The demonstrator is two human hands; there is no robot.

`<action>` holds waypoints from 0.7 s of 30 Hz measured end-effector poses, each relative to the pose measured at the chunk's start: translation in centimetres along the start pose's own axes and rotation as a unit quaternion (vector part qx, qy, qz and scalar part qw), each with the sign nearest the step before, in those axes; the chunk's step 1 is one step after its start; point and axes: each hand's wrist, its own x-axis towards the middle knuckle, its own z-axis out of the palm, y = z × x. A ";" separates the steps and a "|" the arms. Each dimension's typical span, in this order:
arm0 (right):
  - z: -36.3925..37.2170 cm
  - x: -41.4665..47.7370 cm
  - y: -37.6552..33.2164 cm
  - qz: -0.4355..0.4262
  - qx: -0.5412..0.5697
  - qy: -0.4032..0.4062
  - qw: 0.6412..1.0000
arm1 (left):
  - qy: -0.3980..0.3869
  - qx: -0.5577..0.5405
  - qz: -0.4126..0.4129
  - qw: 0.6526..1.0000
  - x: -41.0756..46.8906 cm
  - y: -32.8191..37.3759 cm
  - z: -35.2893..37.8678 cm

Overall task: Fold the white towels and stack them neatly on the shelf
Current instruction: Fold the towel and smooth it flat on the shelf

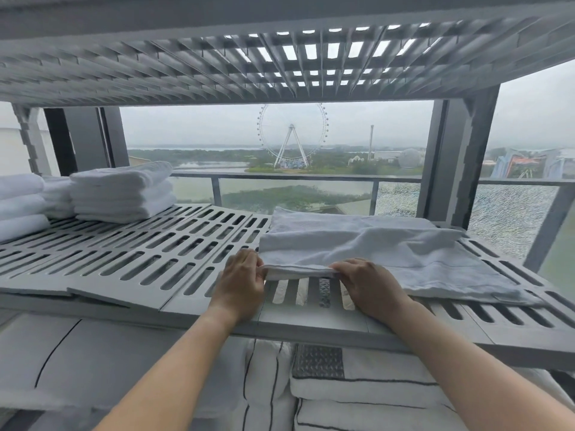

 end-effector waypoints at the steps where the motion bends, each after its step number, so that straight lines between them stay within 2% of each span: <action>1: 0.1 0.0 0.0 0.000 -0.005 0.001 1.000 | -0.008 0.036 0.014 0.999 -0.1 0.1 0.0; 4: 0.4 0.1 -0.1 -0.005 -0.008 0.021 1.000 | -0.048 0.198 0.156 0.967 0.2 1.7 0.8; 6: 0.3 0.1 -0.1 -0.011 -0.008 0.020 1.000 | -0.074 0.208 0.204 0.954 0.4 4.7 2.2; 9: -0.2 -0.3 0.0 -0.010 0.072 0.025 0.997 | -0.099 0.197 0.178 0.959 0.9 7.8 4.3; 12: -1.5 -1.7 1.7 0.008 0.151 0.013 0.988 | -0.138 0.105 0.122 0.977 1.1 7.4 4.0; 16: -4.4 -4.7 7.7 0.031 0.083 -0.048 0.995 | -0.146 0.077 0.092 0.982 0.5 7.1 3.1; 18: -5.7 -6.0 10.3 0.052 0.064 -0.049 0.995 | -0.147 0.084 0.088 0.982 0.5 7.6 3.2; 21: -6.4 -6.8 12.0 0.034 0.049 -0.031 0.998 | -0.123 0.120 0.111 0.979 0.6 9.0 3.8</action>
